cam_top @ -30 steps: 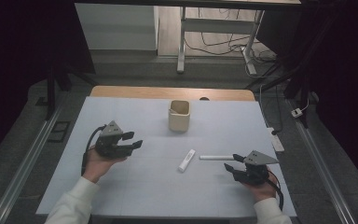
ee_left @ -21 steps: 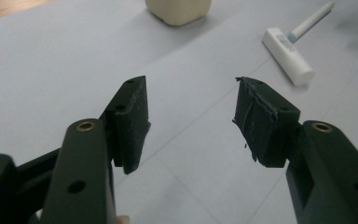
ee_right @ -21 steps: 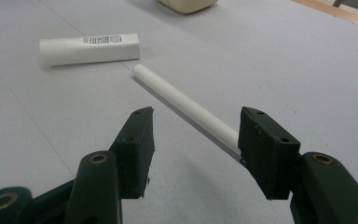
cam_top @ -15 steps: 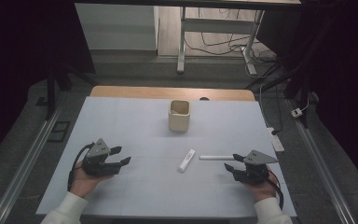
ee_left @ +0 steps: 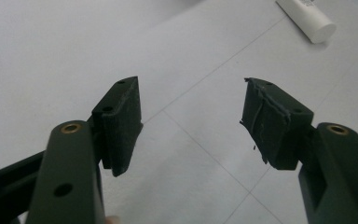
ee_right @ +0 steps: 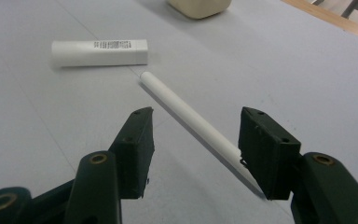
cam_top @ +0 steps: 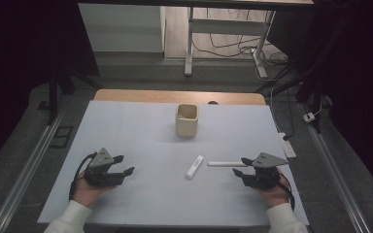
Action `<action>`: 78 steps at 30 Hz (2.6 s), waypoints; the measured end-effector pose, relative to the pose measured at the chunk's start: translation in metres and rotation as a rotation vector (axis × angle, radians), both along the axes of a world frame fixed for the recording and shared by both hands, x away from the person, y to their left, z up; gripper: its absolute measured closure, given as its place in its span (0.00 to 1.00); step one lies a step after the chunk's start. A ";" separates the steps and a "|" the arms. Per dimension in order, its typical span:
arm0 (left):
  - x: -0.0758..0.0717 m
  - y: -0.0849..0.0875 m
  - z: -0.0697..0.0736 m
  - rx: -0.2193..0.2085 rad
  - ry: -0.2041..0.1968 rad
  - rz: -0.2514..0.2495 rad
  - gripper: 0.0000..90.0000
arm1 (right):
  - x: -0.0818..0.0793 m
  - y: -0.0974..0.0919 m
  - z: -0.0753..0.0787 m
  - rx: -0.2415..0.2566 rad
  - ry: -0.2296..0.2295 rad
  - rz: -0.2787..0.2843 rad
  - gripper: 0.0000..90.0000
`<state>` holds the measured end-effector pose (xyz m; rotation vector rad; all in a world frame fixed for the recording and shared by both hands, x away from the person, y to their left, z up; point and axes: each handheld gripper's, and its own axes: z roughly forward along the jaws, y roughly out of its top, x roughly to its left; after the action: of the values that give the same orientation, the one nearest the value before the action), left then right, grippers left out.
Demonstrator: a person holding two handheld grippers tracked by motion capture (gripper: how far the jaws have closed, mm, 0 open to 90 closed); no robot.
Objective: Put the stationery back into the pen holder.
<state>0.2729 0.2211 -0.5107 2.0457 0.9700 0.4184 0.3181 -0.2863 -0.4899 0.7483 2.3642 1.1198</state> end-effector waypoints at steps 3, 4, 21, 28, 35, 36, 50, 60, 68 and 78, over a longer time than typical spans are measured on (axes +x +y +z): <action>0.002 0.000 -0.002 0.006 0.010 -0.002 0.40 | 0.003 0.003 0.003 -0.024 0.005 0.013 0.50; 0.002 -0.001 -0.003 0.008 0.011 -0.004 0.40 | 0.004 0.003 0.004 -0.025 0.012 0.019 0.50; 0.001 0.000 -0.005 0.011 0.018 -0.004 0.38 | 0.039 0.029 0.036 -0.103 0.075 0.072 0.49; 0.001 -0.001 -0.005 0.013 0.015 -0.008 0.39 | 0.055 0.038 0.040 -0.118 0.110 0.087 0.48; 0.003 -0.002 -0.007 0.028 0.023 -0.016 0.39 | 0.065 0.043 0.032 -0.157 0.151 0.117 0.48; 0.003 -0.002 -0.008 0.029 0.023 -0.017 0.39 | 0.065 0.044 0.030 -0.161 0.157 0.128 0.48; 0.003 -0.003 -0.008 0.029 0.030 -0.022 0.38 | 0.072 0.067 0.017 -0.301 0.204 0.234 0.45; 0.003 -0.004 -0.009 0.030 0.040 -0.023 0.37 | 0.081 0.077 0.006 -0.352 0.253 0.288 0.38; 0.003 -0.002 -0.009 0.025 0.038 -0.018 0.37 | 0.088 0.084 -0.003 -0.407 0.294 0.331 0.47; 0.002 -0.002 -0.008 0.024 0.035 -0.020 0.37 | 0.089 0.084 -0.009 -0.437 0.330 0.372 0.68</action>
<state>0.2751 0.2192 -0.5188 2.0893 0.9692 0.3867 0.4074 -0.2020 -0.4990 0.3656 2.9740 0.5894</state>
